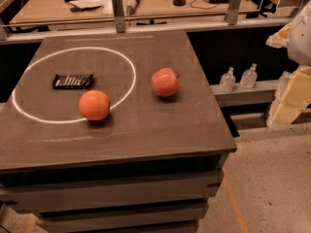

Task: Pick orange

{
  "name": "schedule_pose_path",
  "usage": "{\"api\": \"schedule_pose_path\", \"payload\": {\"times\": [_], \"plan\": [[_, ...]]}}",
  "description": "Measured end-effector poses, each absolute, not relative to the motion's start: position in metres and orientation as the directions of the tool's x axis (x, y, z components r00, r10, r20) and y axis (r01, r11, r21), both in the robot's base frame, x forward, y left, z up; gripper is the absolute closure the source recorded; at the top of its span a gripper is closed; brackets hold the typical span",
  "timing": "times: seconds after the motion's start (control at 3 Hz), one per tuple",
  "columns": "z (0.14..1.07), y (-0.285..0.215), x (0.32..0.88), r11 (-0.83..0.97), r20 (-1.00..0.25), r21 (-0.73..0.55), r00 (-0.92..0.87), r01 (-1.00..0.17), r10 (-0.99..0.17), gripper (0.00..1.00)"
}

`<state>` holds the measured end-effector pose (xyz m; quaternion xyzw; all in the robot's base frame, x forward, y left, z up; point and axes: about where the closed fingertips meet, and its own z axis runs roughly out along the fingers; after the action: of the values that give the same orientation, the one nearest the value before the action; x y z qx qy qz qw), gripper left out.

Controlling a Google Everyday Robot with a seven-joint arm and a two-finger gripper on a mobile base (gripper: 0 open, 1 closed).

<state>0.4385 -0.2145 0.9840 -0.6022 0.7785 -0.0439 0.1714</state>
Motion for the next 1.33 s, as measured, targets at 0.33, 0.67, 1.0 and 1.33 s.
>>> {"api": "schedule_pose_path", "payload": {"times": [0.33, 0.67, 1.0, 1.33], "plan": [[0.981, -0.203, 0.442, 0.254, -0.224, -0.269, -0.196, -0.929, -0.955, 0.0], [0.964, -0.16, 0.457, 0.195, -0.27, -0.23, -0.129, -0.953, -0.954, 0.0], [0.95, -0.096, 0.485, 0.122, -0.346, -0.212, -0.042, -0.97, -0.937, 0.0], [0.948, -0.024, 0.508, 0.031, -0.424, -0.222, 0.067, -0.975, -0.903, 0.0]]}}
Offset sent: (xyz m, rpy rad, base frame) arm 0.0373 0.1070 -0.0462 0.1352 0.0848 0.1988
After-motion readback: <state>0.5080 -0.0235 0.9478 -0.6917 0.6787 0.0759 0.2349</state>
